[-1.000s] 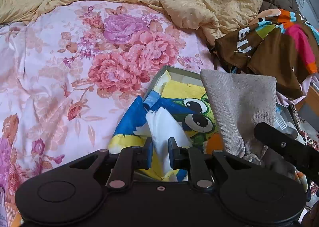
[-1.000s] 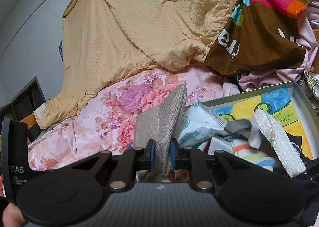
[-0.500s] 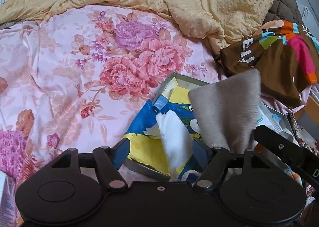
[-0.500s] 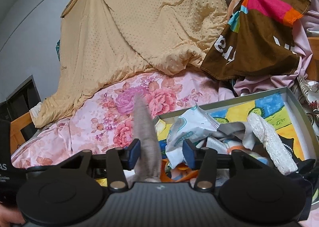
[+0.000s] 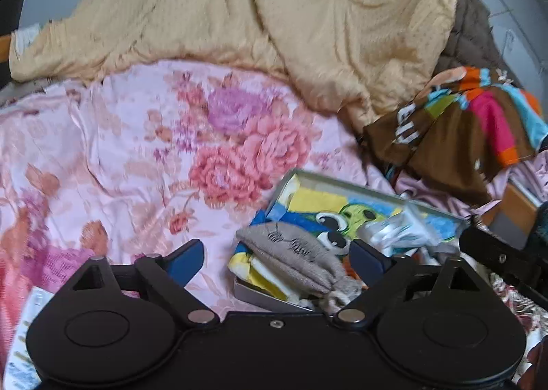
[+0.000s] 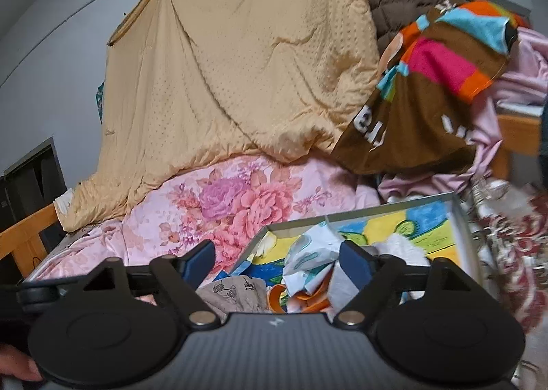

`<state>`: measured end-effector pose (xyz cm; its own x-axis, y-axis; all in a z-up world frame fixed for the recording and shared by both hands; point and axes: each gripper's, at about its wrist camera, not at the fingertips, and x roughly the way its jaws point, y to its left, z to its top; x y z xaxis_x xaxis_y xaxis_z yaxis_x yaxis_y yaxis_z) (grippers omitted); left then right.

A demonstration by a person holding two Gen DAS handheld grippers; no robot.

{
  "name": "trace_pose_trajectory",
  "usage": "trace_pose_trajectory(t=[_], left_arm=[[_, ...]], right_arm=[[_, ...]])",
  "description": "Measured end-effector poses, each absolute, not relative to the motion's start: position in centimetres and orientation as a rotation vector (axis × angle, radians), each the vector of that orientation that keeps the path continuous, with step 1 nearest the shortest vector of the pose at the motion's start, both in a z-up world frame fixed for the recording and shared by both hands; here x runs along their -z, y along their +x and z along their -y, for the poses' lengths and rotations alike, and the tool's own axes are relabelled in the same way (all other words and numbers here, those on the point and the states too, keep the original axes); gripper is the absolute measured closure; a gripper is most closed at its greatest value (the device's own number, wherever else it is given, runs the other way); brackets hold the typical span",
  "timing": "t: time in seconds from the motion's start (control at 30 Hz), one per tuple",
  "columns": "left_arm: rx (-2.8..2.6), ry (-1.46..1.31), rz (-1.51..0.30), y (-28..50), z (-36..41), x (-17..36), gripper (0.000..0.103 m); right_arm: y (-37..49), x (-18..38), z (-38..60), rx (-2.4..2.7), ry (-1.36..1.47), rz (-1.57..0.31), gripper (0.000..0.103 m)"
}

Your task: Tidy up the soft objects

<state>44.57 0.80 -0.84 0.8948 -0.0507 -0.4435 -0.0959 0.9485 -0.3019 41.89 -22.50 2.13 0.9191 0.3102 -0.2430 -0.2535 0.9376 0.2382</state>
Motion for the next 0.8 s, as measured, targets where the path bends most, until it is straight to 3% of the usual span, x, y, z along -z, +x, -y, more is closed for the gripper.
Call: trace_pose_trajectory(t=[0.23, 0.8], left_arm=[[0.018, -0.31, -0.416, 39.7, -0.6, -2.0, 0.001], [0.104, -0.241, -0.362, 30.7, -0.2, -3.7, 0.001]], right_arm=[[37.9, -4.3, 22.4, -0.277, 0.183, -0.25, 0.008], [28.7, -4.8, 21.6, -0.219, 0.152, -0.227, 0.0]])
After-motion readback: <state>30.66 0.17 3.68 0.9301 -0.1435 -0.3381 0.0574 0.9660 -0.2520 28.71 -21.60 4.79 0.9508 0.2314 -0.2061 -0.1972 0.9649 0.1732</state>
